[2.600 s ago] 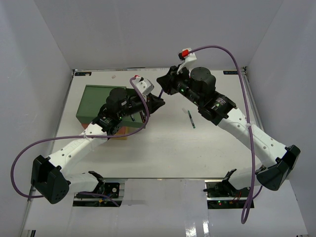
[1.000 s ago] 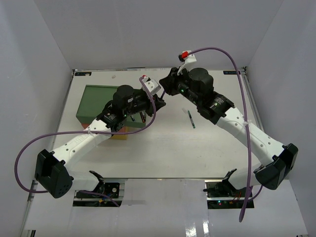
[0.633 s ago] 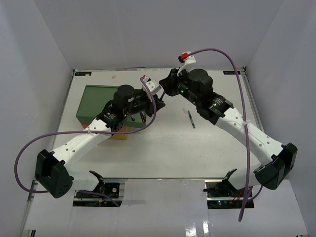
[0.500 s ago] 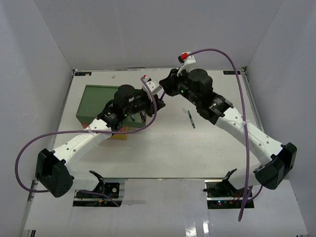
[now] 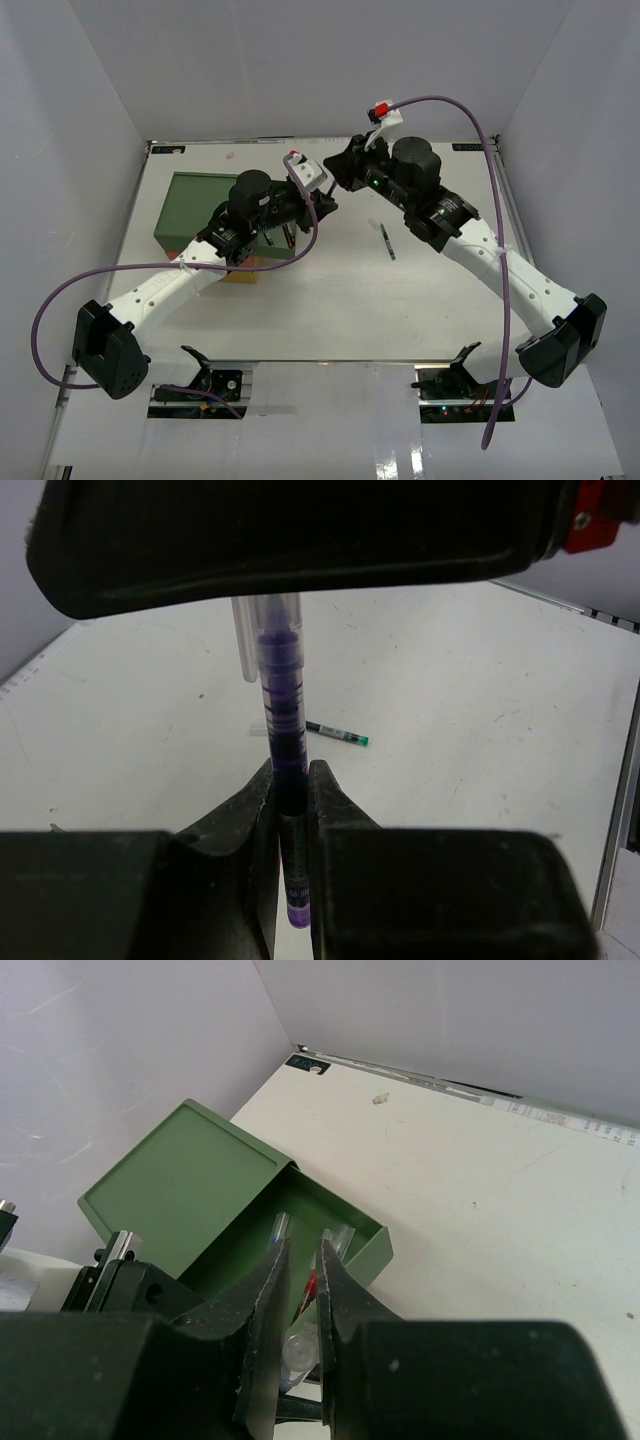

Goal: Sort the stationery into containers
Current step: Close the pen cap on the pen.

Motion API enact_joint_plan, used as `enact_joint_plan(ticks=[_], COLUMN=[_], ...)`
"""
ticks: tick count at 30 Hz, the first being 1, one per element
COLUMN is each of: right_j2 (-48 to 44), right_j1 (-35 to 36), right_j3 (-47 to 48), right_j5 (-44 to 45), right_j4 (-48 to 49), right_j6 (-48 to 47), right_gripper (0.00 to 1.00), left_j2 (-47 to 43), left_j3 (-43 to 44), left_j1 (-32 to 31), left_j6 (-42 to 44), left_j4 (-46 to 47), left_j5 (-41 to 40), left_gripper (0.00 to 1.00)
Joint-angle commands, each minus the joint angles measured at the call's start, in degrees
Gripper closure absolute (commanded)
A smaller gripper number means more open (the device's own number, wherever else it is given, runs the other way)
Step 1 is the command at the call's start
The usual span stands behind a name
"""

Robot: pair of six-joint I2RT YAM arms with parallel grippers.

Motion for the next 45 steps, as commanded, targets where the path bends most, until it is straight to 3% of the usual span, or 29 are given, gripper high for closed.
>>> enact_joint_plan(ticks=[1,10,31,45], right_j2=[5.44,6.32,7.29,1.92], right_j1=[1.64,1.56,1.47,1.29], right_j3=[-5.06,-3.65,-5.50,-6.29], right_j5=[-8.00,-8.26,-9.76,-6.94], right_j4=[-18.60,-21.50,-21.50,-16.93], right_j6=[-0.82,-2.13,-2.84,-1.96], right_gripper=[0.92,0.92,0.92,0.92], left_j2=[-4.89,-4.01,-3.13,-3.31], left_j3=[5.99,6.34,7.84,-1.12], left_j1=[-1.70,-3.38,-5.40,-5.48], left_j6=[3.13,6.91,5.59,-1.17], left_j4=[25.12,23.62,23.89,16.42], left_j5=[7.56,5.81,3.87,6.33], left_gripper=[1.00,1.00,1.00,1.00])
